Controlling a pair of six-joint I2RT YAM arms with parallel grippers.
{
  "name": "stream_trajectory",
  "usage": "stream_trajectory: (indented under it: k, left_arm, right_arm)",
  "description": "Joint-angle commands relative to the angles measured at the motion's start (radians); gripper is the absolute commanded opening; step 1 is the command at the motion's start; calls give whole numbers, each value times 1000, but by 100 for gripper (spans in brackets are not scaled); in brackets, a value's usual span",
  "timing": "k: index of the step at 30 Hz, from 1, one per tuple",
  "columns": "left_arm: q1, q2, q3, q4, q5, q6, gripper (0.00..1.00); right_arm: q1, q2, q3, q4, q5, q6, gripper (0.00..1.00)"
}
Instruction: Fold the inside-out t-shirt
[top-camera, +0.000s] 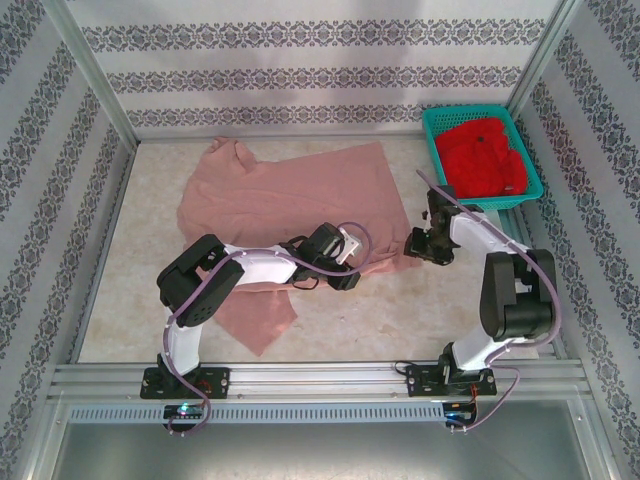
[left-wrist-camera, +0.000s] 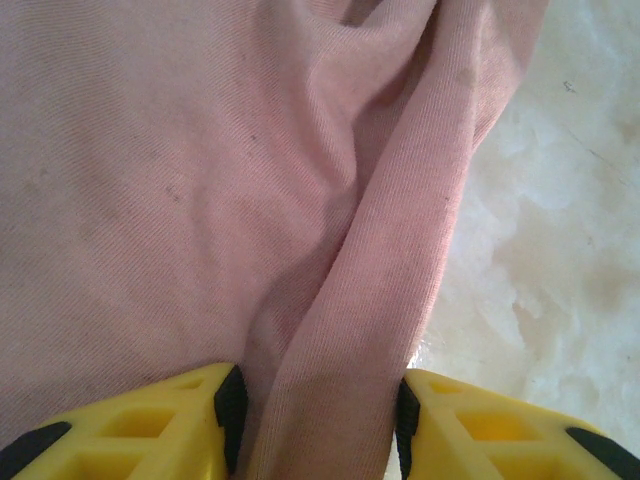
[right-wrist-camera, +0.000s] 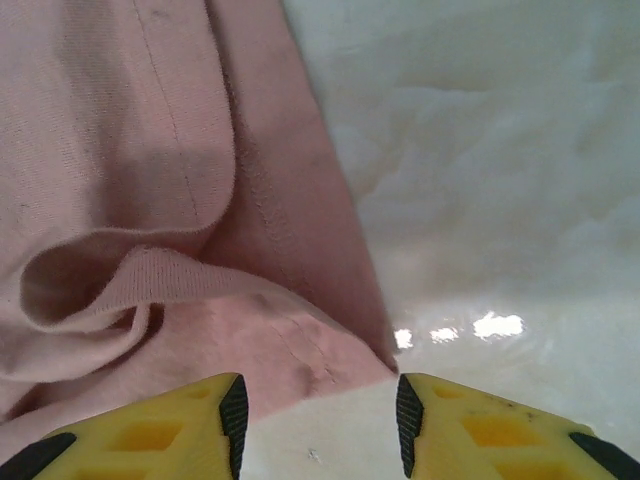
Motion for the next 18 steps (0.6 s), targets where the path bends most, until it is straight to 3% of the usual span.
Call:
stream_trajectory:
  k: [1, 8, 15, 18]
  left_arm:
    - [12, 29, -43, -144, -7, -27, 46]
    - [12, 27, -42, -148, -8, -21, 46]
    - [11, 11, -41, -161, -13, -19, 46]
    - [12, -3, -33, -167, -15, -19, 46]
  right_arm:
    - [10, 42, 25, 13, -23, 18, 46]
    - [38, 95, 26, -11, 76, 12, 46]
    - [38, 104, 26, -15, 118, -4, 24]
    - [39, 85, 24, -18, 118, -9, 21]
